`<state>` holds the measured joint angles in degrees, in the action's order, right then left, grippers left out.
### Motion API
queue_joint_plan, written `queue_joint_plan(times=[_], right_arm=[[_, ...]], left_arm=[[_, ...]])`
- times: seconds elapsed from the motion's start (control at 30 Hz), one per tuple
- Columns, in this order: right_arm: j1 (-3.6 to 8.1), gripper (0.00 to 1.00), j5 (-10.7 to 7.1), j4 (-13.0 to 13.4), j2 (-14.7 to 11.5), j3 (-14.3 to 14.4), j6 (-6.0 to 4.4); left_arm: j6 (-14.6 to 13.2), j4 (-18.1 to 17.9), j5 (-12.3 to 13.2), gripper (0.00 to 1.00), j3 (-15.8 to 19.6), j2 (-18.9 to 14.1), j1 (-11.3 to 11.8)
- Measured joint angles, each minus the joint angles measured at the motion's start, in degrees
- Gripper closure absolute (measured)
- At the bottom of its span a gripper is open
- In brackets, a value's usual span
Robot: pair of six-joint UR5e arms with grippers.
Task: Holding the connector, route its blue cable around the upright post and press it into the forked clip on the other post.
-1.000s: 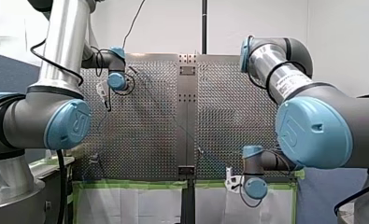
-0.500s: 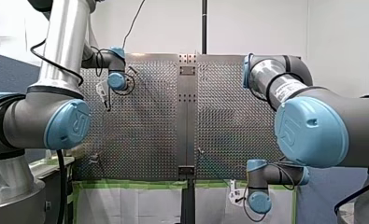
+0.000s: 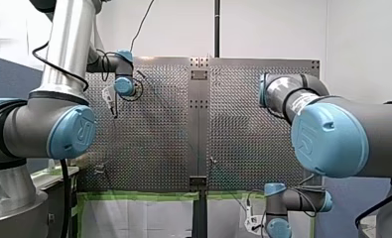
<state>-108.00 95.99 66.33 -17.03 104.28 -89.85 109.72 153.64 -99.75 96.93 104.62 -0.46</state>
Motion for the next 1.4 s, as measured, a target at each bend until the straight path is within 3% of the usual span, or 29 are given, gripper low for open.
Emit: queue_joint_plan(times=[0.1,0.27,0.43,0.6,0.7,0.97,1.2,1.4], right_arm=[[0.01,1.00,-1.40,1.2,0.6,-0.4,0.23],[-0.09,1.00,-3.57,2.6,0.0,-0.8,2.13],[-0.49,1.00,-4.29,2.0,-2.1,-0.8,4.19],[-0.66,1.00,-4.87,0.8,-4.2,-0.7,4.67],[-0.52,1.00,-5.44,0.5,-5.5,0.1,4.26],[-0.16,1.00,-6.14,2.0,-9.4,3.8,1.28],[-0.23,1.00,-6.25,0.1,-12.8,7.2,0.22],[0.14,1.00,-7.11,-1.0,-15.7,8.5,-1.77]], left_arm=[[-0.1,0.0,0.0,0.01,0.0,0.0,0.0],[-0.2,-0.1,0.0,0.01,0.0,0.0,-0.1],[-0.4,0.0,0.0,0.01,-0.1,0.0,-0.1],[-0.7,0.1,-0.3,0.01,-0.1,0.0,-0.2],[-0.8,0.1,-0.5,0.01,-0.1,0.0,-0.2],[-1.1,0.0,-0.6,0.01,-0.1,0.0,-0.2],[-1.2,0.0,-0.8,0.01,-0.1,0.0,-0.2],[-1.4,0.1,-1.2,0.01,-0.1,0.0,-0.2]])
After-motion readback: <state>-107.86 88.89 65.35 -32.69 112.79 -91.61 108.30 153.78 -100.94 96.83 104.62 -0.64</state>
